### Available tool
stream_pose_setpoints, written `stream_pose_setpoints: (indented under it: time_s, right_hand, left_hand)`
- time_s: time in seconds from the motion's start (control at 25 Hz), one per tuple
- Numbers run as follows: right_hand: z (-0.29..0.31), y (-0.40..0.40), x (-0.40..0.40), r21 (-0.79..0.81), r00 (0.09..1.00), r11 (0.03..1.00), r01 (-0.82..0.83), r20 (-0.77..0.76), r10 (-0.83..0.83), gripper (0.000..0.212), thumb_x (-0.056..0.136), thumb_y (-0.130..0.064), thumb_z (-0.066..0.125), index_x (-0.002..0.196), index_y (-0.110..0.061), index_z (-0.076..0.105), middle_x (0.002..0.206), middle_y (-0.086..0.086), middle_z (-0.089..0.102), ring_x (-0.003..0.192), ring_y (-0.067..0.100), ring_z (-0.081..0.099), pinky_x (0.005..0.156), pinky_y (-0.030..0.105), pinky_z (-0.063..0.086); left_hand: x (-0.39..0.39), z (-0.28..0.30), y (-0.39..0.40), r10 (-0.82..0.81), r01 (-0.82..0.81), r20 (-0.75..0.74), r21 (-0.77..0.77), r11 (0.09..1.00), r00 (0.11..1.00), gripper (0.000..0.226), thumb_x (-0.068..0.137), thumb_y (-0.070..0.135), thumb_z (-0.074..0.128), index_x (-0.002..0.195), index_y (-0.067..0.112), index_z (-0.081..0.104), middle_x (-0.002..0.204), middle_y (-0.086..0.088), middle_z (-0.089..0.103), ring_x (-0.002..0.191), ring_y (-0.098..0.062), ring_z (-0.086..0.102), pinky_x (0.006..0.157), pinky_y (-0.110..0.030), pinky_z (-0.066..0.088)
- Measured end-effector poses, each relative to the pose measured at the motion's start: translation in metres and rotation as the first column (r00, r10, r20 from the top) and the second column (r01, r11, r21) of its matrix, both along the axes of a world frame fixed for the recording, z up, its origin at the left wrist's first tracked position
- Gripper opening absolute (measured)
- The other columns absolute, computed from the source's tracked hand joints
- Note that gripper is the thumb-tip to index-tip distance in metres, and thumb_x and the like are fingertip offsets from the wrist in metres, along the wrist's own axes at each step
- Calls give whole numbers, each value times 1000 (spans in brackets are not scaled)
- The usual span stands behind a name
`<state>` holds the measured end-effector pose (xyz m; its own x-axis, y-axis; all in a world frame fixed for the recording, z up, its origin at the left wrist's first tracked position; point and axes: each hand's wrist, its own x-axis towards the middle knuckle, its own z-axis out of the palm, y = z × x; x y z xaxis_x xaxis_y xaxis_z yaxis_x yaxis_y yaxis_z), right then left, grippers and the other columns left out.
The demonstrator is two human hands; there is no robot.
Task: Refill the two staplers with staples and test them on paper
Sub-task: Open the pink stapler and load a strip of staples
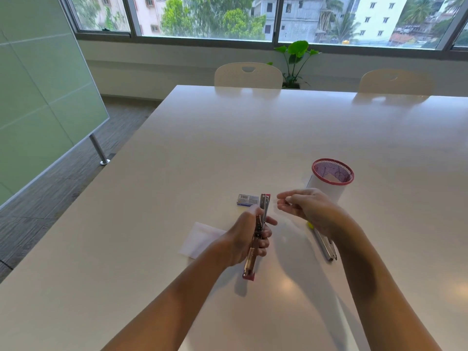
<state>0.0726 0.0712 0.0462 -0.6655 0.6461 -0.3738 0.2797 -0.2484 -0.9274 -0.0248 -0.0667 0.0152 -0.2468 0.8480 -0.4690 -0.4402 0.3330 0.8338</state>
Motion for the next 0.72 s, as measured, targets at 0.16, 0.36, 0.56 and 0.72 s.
stream_pose_setpoints:
  time_s: [0.16, 0.36, 0.56, 0.72]
  right_hand:
    - [-5, -4, 3, 142, 990, 990, -20, -134, 39, 19, 97, 0, 53, 113, 0, 63, 91, 14, 74, 82, 19, 72, 72, 20, 61]
    - [-33, -23, -15, 372, 961, 922, -107, -198, 191, 16, 100, -8, 52, 108, -12, 65, 91, 3, 75, 91, 16, 73, 83, 27, 59]
    - [-48, -24, -20, 461, 957, 885, -68, -219, 188, 18, 100, -4, 50, 107, -11, 66, 92, 5, 73, 90, 16, 72, 81, 24, 56]
    - [-46, -25, -26, 506, 964, 858, -87, -175, 201, 16, 100, -6, 51, 106, -10, 65, 90, 3, 73, 87, 13, 72, 78, 21, 56]
  left_hand:
    - [-1, -8, -1, -38, 38, 28, -2, 999, 999, 38, 99, 34, 28, 115, 5, 47, 64, 0, 38, 50, -11, 36, 41, -21, 34]
    - [1, -13, 1, -80, 80, -5, -2, 997, 997, 45, 100, 48, 32, 108, 7, 48, 63, 2, 44, 47, -9, 35, 40, -21, 32]
    - [3, -15, 3, -4, 5, 37, -26, 1000, 999, 34, 99, 40, 30, 87, 12, 44, 58, 3, 40, 47, -11, 31, 37, -20, 25]
    - [4, -14, 1, 30, -27, 89, -34, 999, 996, 28, 96, 35, 31, 81, 14, 41, 58, 2, 38, 49, -12, 32, 38, -20, 25]
